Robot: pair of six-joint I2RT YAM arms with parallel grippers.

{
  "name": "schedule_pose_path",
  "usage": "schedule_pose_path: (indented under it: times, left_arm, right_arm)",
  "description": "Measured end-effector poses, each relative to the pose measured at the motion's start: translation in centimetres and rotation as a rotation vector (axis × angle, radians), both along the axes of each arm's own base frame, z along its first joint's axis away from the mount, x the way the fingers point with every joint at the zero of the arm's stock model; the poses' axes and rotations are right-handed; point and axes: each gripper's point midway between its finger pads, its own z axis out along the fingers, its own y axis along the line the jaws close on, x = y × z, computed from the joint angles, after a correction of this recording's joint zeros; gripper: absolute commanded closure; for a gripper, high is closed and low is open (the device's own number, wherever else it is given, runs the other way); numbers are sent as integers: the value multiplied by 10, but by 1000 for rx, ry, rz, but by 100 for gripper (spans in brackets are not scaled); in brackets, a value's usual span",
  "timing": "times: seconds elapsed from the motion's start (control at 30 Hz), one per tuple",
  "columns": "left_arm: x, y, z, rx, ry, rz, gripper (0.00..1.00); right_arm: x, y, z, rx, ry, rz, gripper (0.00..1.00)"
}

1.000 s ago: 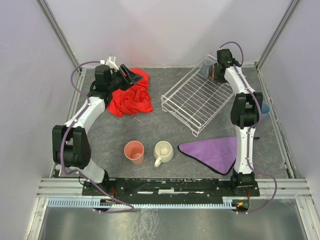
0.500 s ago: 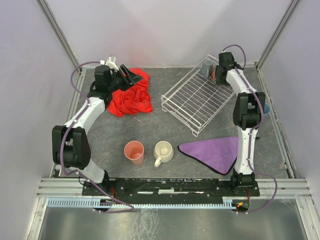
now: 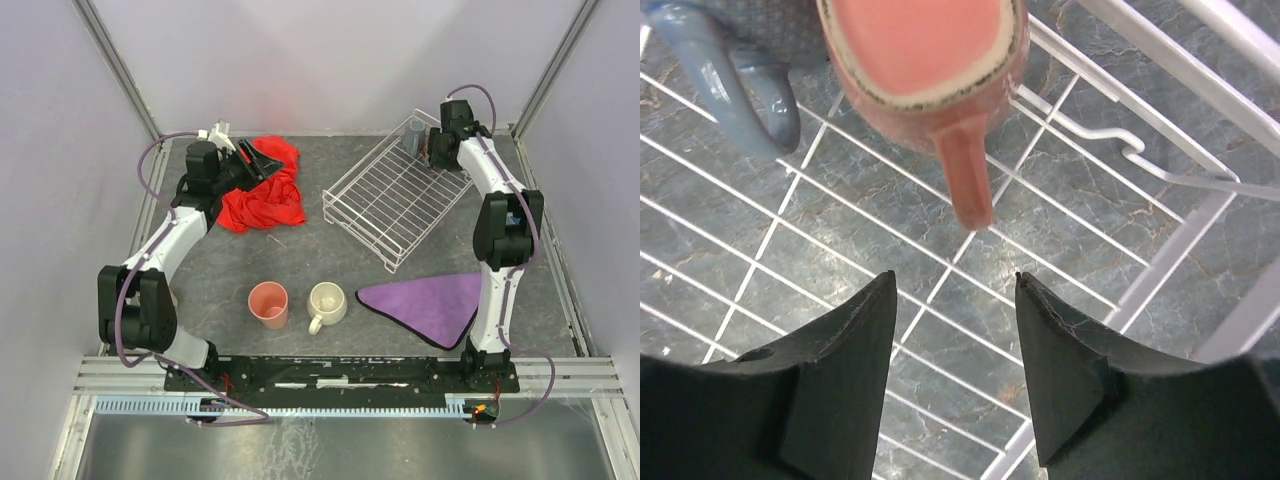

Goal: Load the cups into the dish rack

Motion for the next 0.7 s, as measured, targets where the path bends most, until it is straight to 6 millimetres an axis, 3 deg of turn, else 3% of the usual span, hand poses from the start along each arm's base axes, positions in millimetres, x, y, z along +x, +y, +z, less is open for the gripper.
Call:
schedule_pose_path:
  times: [0.23, 0.47, 0.6, 0.7]
  left_arm:
    - [-12, -1, 2, 1, 1, -17, 38]
    - [-29, 2, -12, 59, 70, -46, 38]
    - [-41, 3, -15, 89, 96, -66, 38]
    - [-52, 2, -26, 131, 132, -95, 38]
  right_arm:
    - [-21, 1, 35, 18, -39, -2, 41]
    - [-61, 8, 82, 45, -72, 17, 41]
    - [-91, 26, 103, 49, -74, 60, 40]
    - [-118, 51, 115, 54, -67, 127, 39]
